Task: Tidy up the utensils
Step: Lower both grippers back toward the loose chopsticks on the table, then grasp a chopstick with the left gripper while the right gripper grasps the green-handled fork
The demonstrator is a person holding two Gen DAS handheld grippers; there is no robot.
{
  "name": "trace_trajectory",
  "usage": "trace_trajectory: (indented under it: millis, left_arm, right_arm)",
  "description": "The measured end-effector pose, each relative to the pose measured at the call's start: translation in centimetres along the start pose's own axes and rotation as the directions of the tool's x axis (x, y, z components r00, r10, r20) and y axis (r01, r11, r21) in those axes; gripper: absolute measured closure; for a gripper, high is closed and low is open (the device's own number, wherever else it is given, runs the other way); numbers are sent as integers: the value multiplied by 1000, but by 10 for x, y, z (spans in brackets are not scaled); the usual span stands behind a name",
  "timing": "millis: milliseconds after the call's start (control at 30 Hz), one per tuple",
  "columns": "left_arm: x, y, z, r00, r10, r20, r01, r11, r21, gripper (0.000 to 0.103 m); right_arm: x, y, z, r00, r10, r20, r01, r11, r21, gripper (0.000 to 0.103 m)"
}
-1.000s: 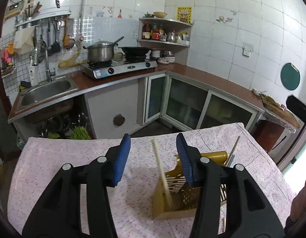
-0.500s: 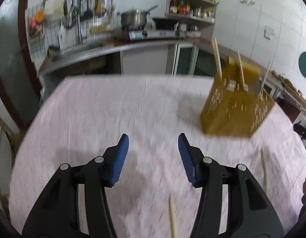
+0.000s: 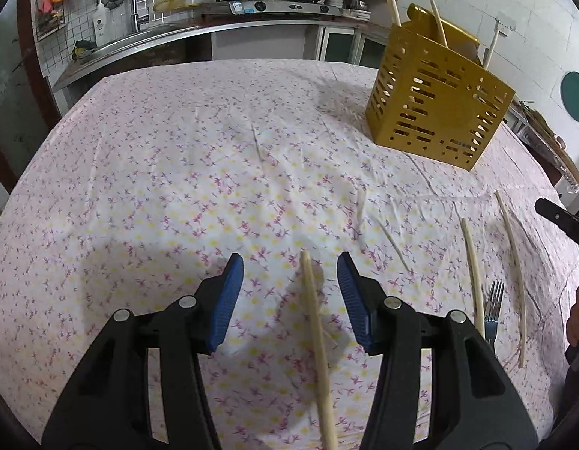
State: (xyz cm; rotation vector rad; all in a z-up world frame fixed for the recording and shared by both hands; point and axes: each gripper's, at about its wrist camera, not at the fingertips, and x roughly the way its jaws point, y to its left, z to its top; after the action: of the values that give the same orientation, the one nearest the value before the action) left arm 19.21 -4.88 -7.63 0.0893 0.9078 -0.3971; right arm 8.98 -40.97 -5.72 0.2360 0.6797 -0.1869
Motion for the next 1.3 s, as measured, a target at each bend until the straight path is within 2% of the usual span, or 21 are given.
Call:
trace_trajectory:
  millis: [333,733,1033,1167,1300]
  left_arm:
    - [6,-7,-5,1000,-2,-20,2,1000,3,52]
    - [11,-12,-6,999,10,-38,-9,1000,29,52]
    - [8,-11,-8,999,-9,-41,9,1000,22,52]
    - [12,-10,-4,999,-10,-41,10,1000,20,52]
    - [13,-8,0,999,-22,-47,22,1000,8,52]
  right_arm:
    - [-6,18,-14,999,47,-23,-47,999,0,76]
    - [0,91,-52,977,169,-127,-173,985,-20,76]
    - [12,118,-64,973,150,-173,-162,985,-57,76]
    - [12,126,-62,973,166,-160,-182,979,-91,96]
    - [9,126,-53,977,168,-134,-183,977,-112,98]
